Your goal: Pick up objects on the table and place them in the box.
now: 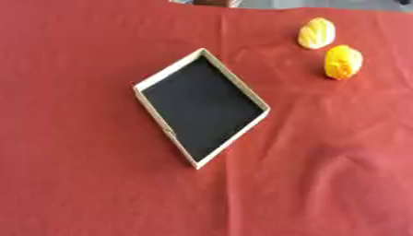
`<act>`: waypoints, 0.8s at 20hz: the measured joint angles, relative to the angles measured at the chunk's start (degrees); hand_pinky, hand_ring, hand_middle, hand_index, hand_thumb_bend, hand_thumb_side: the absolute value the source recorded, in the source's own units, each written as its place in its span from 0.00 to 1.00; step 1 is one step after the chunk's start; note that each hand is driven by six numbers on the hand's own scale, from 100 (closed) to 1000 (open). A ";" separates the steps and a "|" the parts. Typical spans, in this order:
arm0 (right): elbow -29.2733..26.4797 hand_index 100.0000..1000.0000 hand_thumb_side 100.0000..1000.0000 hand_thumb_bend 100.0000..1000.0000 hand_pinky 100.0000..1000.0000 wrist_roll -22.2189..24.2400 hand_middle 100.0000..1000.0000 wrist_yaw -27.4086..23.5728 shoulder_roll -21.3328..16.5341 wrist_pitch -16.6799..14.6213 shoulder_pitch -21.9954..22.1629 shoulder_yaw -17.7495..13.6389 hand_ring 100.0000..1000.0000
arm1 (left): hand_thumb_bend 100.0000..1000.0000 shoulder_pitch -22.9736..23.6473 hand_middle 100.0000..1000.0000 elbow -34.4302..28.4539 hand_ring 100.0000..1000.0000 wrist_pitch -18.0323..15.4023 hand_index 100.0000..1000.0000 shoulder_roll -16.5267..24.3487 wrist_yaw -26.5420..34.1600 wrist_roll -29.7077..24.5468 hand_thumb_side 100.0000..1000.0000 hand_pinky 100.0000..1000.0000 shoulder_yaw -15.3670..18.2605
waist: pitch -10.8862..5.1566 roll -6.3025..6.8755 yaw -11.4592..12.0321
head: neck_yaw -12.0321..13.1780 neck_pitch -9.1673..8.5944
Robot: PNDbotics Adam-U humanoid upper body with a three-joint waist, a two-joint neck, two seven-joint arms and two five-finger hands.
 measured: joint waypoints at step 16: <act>37.95 0.85 0.13 0.00 0.90 12.43 0.80 21.43 1.69 -8.96 -19.96 8.62 0.92 | 0.01 -0.05 0.81 0.00 0.67 -0.08 0.88 0.04 0.52 -0.66 0.59 0.80 -0.48 | 0.17 0.04 1.44 | -2.34 -0.91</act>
